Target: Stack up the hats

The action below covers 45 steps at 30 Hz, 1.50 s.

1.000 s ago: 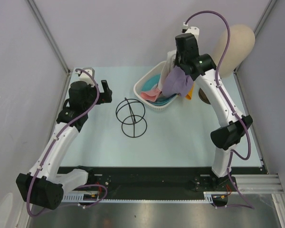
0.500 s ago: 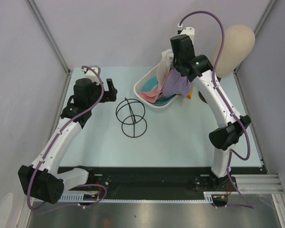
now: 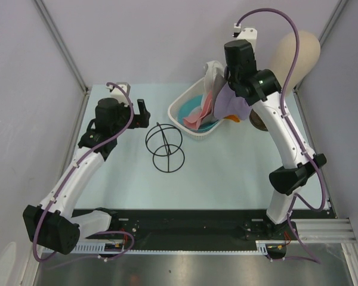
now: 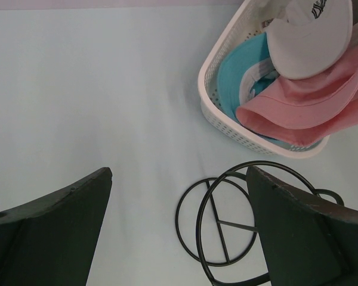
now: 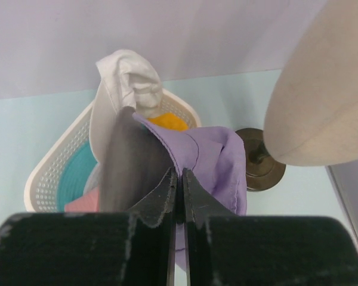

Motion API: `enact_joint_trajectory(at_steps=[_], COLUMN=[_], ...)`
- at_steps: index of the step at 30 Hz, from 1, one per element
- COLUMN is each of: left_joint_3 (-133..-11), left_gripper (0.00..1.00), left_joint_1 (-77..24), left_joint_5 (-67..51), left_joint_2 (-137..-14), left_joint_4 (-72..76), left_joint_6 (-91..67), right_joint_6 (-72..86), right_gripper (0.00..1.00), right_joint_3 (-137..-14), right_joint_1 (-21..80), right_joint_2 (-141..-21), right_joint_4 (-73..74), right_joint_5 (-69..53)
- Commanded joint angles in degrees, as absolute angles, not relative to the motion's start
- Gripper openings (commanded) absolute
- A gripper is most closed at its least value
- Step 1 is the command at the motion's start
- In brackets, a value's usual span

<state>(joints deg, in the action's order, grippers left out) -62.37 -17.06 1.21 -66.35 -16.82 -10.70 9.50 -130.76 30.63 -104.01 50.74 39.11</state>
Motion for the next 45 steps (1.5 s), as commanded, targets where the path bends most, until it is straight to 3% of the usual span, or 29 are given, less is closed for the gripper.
enact_joint_trajectory(at_steps=[1,14,22,29,36,45], left_joint_3=[-64.5,-64.5,-65.9,-71.4,-76.3,-71.2], left_gripper=[1.00,1.00,1.00,1.00,1.00,1.00], left_joint_1=[-17.8,-18.1,-18.1,-17.7,-14.8,-11.6], left_joint_5=[0.4,-0.9,-0.2,11.8,13.5,15.2], left_joint_2=[-66.3,-65.9,-65.5,-65.6,-64.2,-59.1], left_joint_4=[-14.9,-14.9,-15.7,-22.8,-28.9,-34.0], left_joint_6=[-9.2,-9.0,-9.8,-11.8,-19.6,-22.3], right_joint_6=[7.4,7.0,4.0,-2.3,-5.2,-5.1], right_gripper=[0.08,0.08,0.08,0.08,0.07,0.07], right_joint_3=[-131.0,-132.5,-133.2,-127.2,-120.7,-121.6], right_joint_1=[30.9,33.9,41.3,47.3,55.4,65.8], right_joint_2=[-99.3,-98.0,-93.6,-88.1,-85.5,-90.1], right_joint_4=[47.9,47.6,48.1,42.7,35.4,35.6], right_joint_5=[43.4,45.3,55.7,65.3,61.7,59.6])
